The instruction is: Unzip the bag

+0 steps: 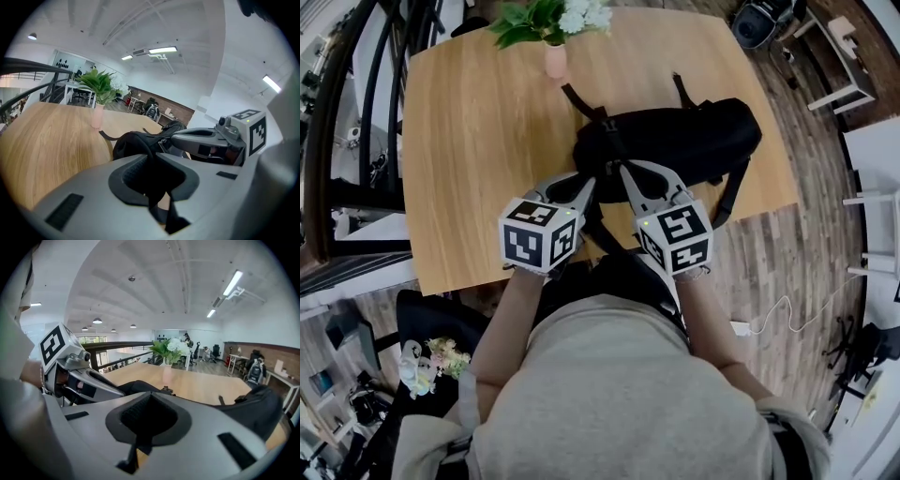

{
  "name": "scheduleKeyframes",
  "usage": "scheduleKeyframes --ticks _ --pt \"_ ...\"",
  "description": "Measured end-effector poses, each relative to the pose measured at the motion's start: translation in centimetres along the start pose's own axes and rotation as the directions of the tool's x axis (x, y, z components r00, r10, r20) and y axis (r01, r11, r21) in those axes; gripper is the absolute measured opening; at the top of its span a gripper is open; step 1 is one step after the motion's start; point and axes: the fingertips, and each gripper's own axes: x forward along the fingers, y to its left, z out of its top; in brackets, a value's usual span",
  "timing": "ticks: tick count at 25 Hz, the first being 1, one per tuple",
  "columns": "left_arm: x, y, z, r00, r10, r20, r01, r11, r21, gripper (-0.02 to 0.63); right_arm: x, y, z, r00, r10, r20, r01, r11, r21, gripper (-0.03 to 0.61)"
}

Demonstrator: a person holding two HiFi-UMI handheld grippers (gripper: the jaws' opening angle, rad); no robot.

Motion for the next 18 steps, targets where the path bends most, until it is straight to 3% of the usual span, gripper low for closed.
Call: scheduleKeyframes --ticks 10,18 --pt "0.3 0.7 0.0 0.996 0.082 0.028 -0.082 0.997 0.005 0.057 -1.0 -3.0 -0.7 1.0 0.01 0.016 -0.01 1.0 0.024 0.009" --pt "0.7 0.4 -0.1 0.964 0.259 0.064 -0.259 0.966 -0.002 0.057 -2.2 -6.0 -1.5 0.994 0.104 0.04 -0.107 0.993 0.056 0.009"
